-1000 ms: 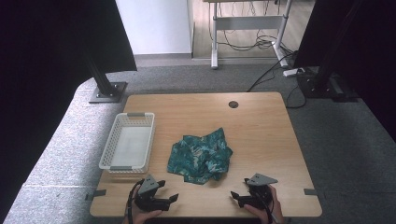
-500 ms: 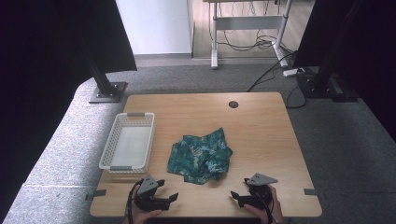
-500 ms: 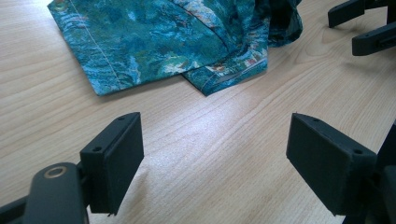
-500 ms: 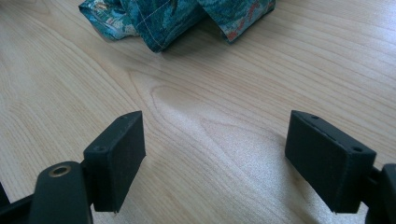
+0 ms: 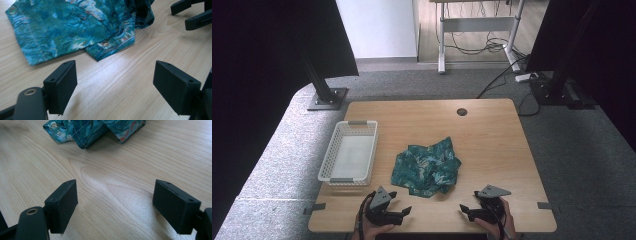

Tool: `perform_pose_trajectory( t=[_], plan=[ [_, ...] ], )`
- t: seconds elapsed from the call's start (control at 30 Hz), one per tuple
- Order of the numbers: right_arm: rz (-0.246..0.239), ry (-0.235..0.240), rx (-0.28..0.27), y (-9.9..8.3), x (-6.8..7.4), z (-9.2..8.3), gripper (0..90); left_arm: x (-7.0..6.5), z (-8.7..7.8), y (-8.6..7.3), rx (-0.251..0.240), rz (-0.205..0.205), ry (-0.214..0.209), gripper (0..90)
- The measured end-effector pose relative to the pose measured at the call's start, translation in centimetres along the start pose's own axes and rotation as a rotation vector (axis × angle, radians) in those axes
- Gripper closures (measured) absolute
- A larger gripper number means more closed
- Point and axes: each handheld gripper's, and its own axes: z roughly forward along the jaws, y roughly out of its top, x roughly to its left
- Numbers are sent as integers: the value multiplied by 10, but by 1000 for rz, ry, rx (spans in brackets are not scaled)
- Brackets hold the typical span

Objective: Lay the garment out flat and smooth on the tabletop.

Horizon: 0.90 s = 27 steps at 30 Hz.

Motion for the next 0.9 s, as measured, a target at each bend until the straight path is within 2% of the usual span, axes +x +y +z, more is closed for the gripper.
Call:
perform_pose_trajectory(
  t=[0.27,0.43,0.73,0.9],
  plan=[
    [-2,-3,3,0,1,0,198,-7,12,6,-10,25,17,194],
    [-2,-4,5,0,1,0,198,-7,15,7,-4,31,14,195],
    [1,-3,4,0,1,0,199,-7,25,19,-32,31,16,195],
    [2,-1,3,0,1,0,198,-8,36,25,-27,51,20,195]
  ],
)
